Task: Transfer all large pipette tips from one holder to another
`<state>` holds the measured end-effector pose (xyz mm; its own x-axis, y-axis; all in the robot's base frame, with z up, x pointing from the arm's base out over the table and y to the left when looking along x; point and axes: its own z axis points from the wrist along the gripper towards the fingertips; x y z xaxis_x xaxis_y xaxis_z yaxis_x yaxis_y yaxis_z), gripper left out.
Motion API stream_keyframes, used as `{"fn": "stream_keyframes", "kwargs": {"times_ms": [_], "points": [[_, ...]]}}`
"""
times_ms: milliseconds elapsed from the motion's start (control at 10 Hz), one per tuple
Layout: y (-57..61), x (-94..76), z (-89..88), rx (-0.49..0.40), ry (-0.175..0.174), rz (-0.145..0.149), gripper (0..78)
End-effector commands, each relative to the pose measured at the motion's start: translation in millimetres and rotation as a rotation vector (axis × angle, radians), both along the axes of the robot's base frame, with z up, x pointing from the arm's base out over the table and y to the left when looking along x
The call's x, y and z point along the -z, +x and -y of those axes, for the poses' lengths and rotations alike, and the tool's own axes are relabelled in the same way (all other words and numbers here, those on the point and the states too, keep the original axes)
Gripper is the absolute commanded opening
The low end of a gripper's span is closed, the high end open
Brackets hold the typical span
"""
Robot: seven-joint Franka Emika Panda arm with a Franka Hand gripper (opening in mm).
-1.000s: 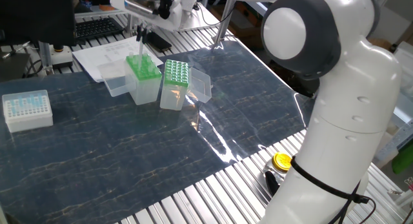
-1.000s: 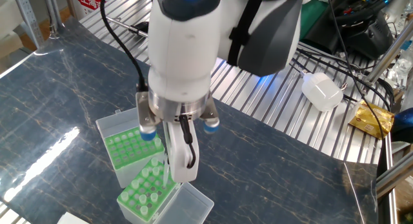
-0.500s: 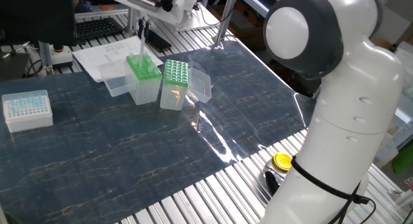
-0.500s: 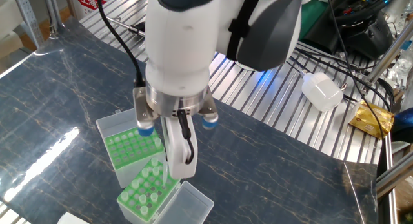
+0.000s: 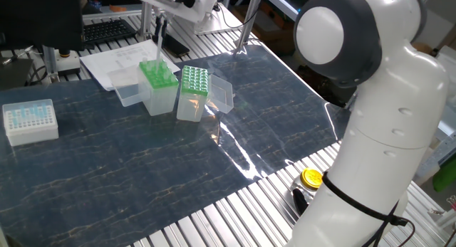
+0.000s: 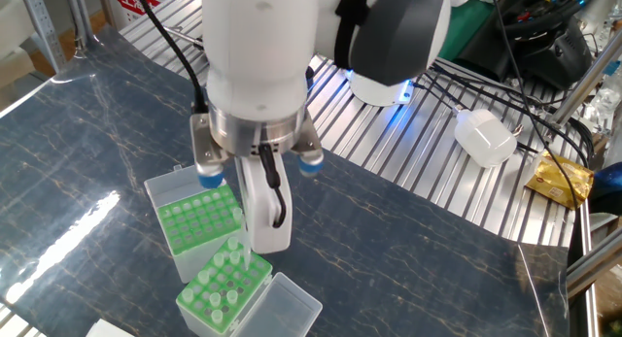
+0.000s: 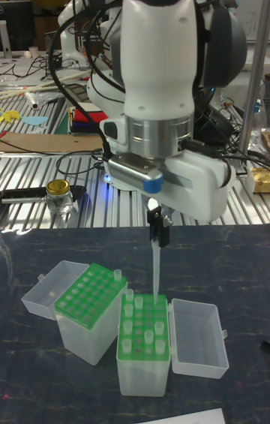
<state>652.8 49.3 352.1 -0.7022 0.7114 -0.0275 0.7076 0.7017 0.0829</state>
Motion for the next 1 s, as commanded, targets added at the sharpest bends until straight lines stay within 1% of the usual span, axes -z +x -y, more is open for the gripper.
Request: {"fn": "stream_keyframes", "kwargs": {"times_ms": [100, 200, 300, 600, 700, 900, 1000], "points": [[1.9, -9.7, 5.3, -0.045, -0.003, -0.007, 1.1], [2.7, -12.6, 8.2, -0.064, -0.004, -0.013, 1.1], [2.3, -18.8, 15.7, -0.121, -0.005, -0.024, 1.1], [-1.9, -24.5, 29.6, -0.226, -0.012, -0.035, 1.1], [-2.4, -25.1, 30.8, -0.237, -0.012, -0.036, 1.1], [-4.9, -27.5, 36.6, -0.291, -0.017, -0.036, 1.1], [-5.1, -27.7, 37.2, -0.299, -0.018, -0.035, 1.1]]}}
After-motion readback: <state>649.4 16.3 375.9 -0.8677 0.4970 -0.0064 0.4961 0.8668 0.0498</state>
